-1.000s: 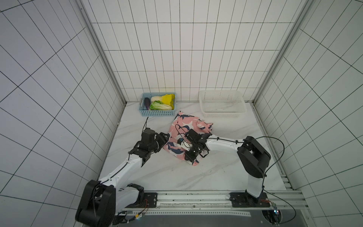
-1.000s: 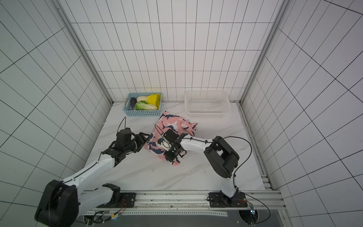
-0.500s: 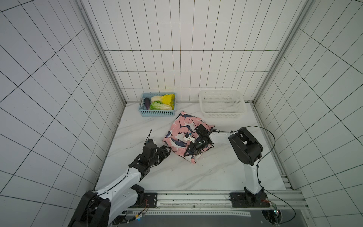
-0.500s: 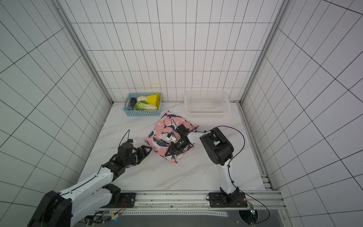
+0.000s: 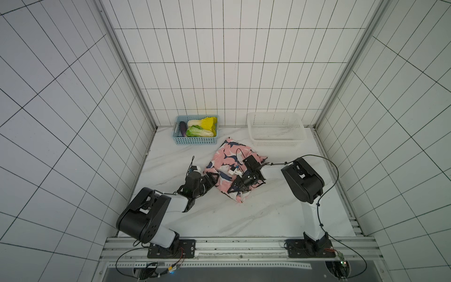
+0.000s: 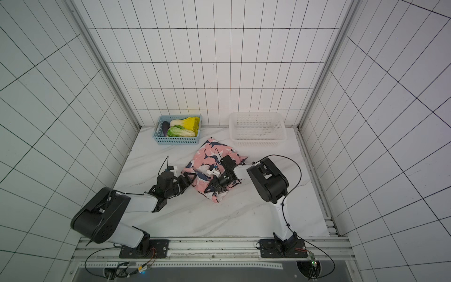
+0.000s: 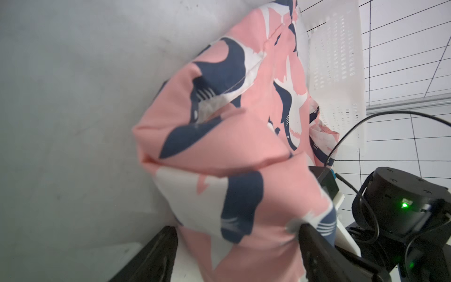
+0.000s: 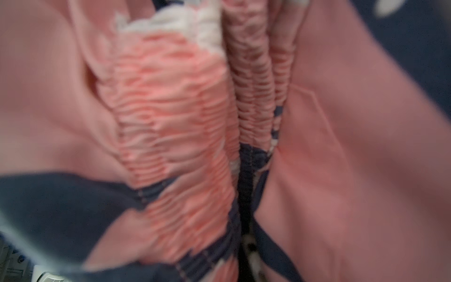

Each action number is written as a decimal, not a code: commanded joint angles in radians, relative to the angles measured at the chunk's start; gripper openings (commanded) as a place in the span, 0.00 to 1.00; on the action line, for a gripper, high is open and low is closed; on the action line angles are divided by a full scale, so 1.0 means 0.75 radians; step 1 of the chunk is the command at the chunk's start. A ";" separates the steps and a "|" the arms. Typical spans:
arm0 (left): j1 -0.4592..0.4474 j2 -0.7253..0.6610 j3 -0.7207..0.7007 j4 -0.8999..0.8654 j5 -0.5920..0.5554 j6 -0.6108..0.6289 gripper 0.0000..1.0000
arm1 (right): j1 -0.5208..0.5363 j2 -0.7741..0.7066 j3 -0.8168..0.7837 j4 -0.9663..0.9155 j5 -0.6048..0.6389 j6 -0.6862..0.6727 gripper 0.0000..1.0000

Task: Roll up the shorts
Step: Roll the shorts at the center of the board.

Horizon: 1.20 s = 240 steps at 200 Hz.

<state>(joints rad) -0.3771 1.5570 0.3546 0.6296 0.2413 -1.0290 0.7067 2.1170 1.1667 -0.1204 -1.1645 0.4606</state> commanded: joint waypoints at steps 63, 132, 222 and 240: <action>0.095 0.374 0.147 0.266 0.203 -0.120 0.20 | -0.021 0.066 -0.058 0.040 0.013 0.035 0.00; 0.073 0.059 0.319 -0.418 0.088 0.045 0.00 | -0.027 -0.284 -0.088 -0.524 0.742 -0.302 0.44; 0.017 0.052 0.535 -0.930 -0.037 0.029 0.00 | 0.400 -0.666 -0.005 -0.610 1.703 -0.531 0.75; 0.012 0.053 0.556 -0.961 -0.031 0.026 0.00 | 0.488 -0.635 0.024 -0.534 1.769 -0.563 0.88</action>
<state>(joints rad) -0.3614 1.5856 0.7376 -0.0128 0.2348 -1.0130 1.0061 1.6272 1.1278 -0.5804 0.0063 0.0917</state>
